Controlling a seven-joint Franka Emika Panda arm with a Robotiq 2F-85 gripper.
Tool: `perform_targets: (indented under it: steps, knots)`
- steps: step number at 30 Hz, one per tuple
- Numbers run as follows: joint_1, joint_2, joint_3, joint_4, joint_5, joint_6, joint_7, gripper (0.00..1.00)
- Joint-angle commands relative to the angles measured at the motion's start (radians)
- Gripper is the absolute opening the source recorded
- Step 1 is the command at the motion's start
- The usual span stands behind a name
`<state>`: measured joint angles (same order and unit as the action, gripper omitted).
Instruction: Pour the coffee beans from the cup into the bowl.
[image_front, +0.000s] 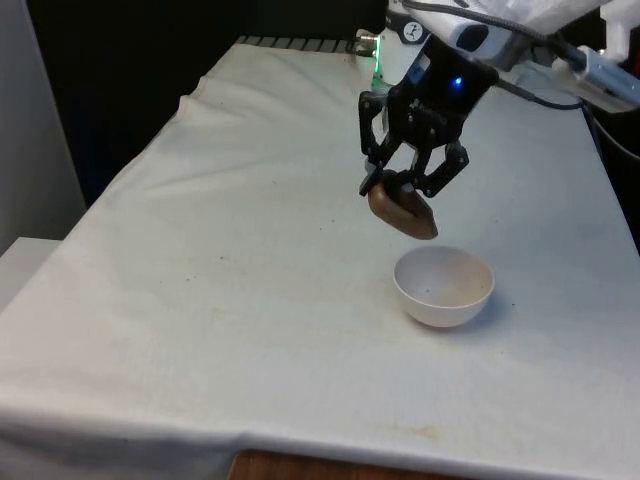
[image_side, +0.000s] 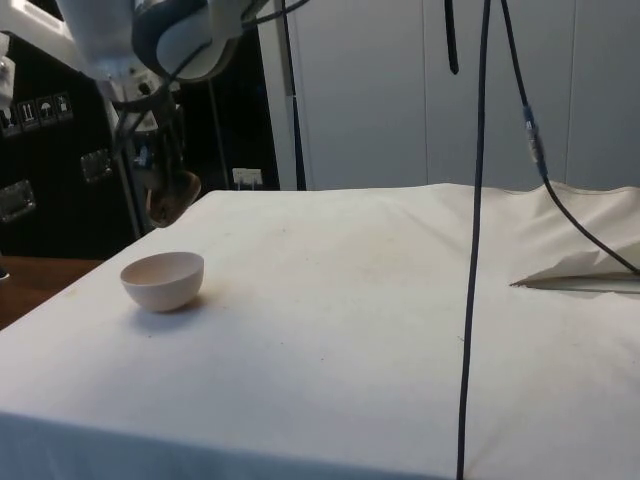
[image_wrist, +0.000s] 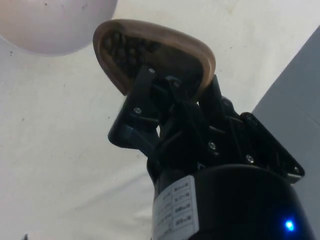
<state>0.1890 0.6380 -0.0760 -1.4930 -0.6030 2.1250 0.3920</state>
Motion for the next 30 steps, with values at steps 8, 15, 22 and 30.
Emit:
perform_targets:
  steps: [8, 15, 22, 30]
  knots:
    - [0.005, 0.016, 0.01, 0.02, -0.072, -0.039, 0.038, 0.01]
    - [0.0, 0.028, 0.024, 0.032, -0.117, -0.051, 0.059, 0.01]
    - [0.004, 0.052, 0.055, 0.056, -0.196, -0.104, 0.101, 0.01]
    - [0.002, 0.051, 0.08, 0.045, -0.237, -0.117, 0.101, 0.01]
